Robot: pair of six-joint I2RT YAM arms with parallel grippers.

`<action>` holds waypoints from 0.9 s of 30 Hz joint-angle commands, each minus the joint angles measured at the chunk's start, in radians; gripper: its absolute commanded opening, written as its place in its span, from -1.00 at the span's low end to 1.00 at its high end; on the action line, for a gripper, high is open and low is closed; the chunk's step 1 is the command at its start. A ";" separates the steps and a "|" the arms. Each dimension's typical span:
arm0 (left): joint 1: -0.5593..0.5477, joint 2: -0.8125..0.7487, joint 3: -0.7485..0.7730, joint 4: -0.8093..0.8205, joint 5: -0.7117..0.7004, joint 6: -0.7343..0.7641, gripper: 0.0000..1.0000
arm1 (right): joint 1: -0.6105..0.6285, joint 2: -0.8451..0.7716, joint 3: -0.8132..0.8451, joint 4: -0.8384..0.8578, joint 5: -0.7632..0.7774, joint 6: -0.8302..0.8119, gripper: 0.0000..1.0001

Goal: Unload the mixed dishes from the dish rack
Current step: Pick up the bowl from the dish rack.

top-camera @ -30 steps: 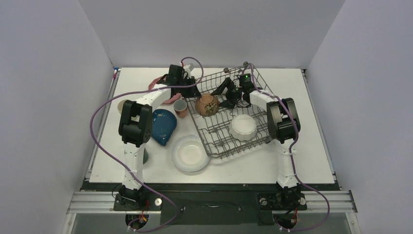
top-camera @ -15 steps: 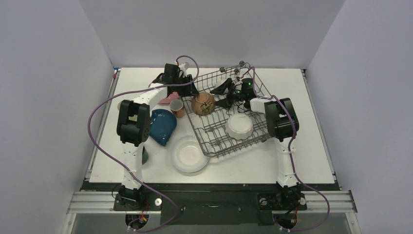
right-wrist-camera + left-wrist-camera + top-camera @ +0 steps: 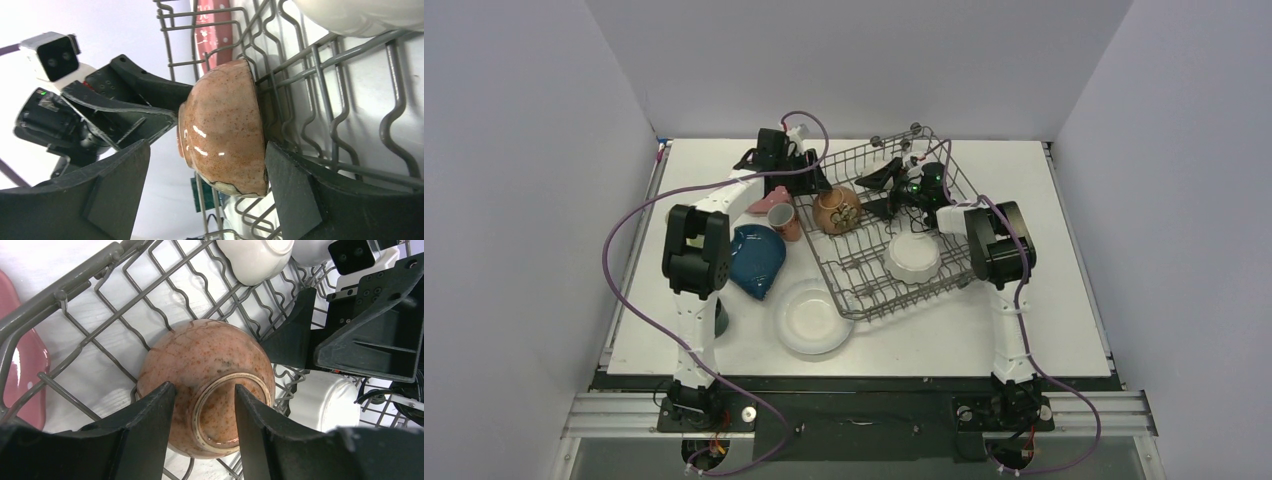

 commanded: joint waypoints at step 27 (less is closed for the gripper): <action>0.030 0.083 -0.078 -0.068 0.123 -0.043 0.30 | 0.120 0.047 0.110 0.248 -0.061 0.237 0.56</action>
